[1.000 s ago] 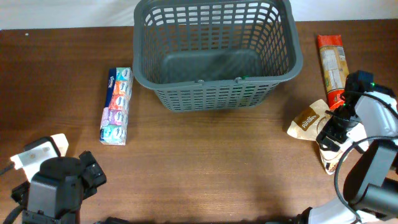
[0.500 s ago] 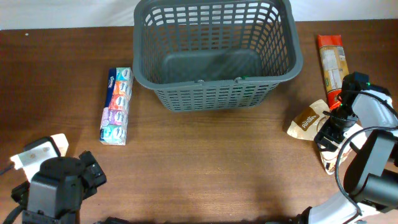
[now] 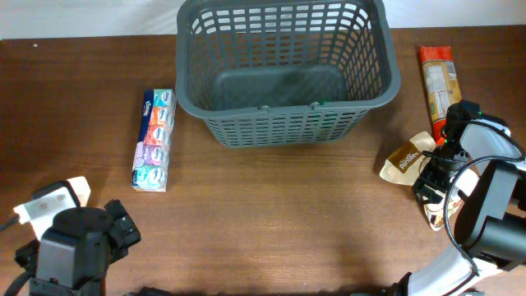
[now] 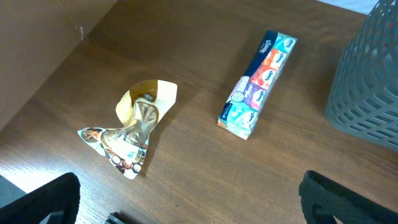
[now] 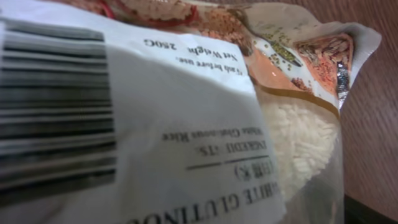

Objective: Pack container
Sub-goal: 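Lower the right gripper and close it on the rice pouch, then lift the rice pouch with the right gripper and carry it over the basket, then open the right gripper to drop the pouch and withdraw right, then lower the right gripper onto the red-capped package and grasp it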

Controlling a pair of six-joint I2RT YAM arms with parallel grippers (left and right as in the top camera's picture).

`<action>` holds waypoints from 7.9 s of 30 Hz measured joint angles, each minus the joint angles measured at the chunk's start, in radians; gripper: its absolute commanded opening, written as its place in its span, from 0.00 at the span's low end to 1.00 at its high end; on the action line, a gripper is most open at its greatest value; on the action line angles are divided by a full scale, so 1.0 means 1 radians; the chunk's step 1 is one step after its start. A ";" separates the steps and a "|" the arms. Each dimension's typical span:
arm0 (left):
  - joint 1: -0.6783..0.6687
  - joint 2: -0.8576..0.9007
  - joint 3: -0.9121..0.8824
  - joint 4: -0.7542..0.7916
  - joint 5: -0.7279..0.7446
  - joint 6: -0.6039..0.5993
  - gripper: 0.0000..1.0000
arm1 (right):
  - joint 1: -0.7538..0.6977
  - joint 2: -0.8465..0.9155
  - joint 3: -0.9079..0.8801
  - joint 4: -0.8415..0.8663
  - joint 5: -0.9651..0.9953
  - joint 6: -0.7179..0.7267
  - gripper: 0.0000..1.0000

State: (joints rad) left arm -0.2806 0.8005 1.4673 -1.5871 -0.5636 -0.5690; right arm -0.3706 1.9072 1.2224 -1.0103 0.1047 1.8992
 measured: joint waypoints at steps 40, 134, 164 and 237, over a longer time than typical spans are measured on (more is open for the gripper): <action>0.000 0.000 0.000 0.000 0.000 0.000 1.00 | -0.013 0.000 0.103 -0.104 -0.115 -0.237 0.04; 0.000 0.000 -0.002 -0.001 0.000 0.000 1.00 | 0.697 0.346 1.193 -0.323 -0.120 -1.950 0.55; 0.000 0.000 -0.002 -0.001 0.000 0.000 0.99 | 0.562 0.196 1.703 -0.490 -0.042 -1.851 0.99; 0.000 0.000 -0.002 -0.001 0.000 0.000 1.00 | -0.042 0.735 1.378 -0.358 -0.012 -2.173 0.99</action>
State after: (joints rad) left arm -0.2806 0.8005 1.4658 -1.5879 -0.5636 -0.5690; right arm -0.4129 2.6423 2.5999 -1.3682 0.0925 -0.2733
